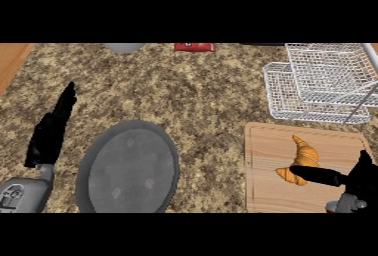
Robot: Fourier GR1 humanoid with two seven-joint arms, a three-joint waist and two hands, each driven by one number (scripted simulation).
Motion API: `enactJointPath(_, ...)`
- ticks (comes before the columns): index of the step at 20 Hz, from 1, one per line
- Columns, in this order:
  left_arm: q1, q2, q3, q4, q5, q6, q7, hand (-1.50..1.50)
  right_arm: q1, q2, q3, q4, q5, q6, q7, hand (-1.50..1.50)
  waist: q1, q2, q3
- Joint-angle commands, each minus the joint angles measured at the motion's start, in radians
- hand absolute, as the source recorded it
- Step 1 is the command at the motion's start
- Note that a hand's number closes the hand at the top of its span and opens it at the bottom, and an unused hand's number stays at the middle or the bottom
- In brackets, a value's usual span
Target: Pick the croissant from the cutting board and place it in the tiered basket
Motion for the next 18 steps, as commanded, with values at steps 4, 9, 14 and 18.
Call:
enactJointPath(4, -0.01, 0.012, 0.03, 0.038, 0.01, -0.032, -0.017, 0.0, -0.093, 0.0, -0.019, 0.034, 0.024, 0.096, 0.238, -1.5, -0.01, 0.0, 0.001)
enactJointPath(9, 0.0, 0.009, 0.034, 0.009, 0.002, -0.021, -0.006, 0.0, -0.111, 0.0, -0.015, 0.134, 0.016, 0.046, 0.238, -1.5, 0.0, 0.0, 0.002)
enactJointPath(14, -0.003, -0.026, 0.018, -0.009, -0.014, -0.001, 0.012, 0.0, -0.1, 0.0, -0.018, 0.139, -0.001, 0.033, 0.238, -1.5, -0.008, -0.002, 0.002)
enactJointPath(18, -0.017, 0.01, 0.051, 0.022, -0.005, -0.037, -0.004, 0.0, -0.14, 0.0, -0.013, 0.183, -0.022, 0.006, 0.238, -1.5, -0.006, -0.001, 0.002)
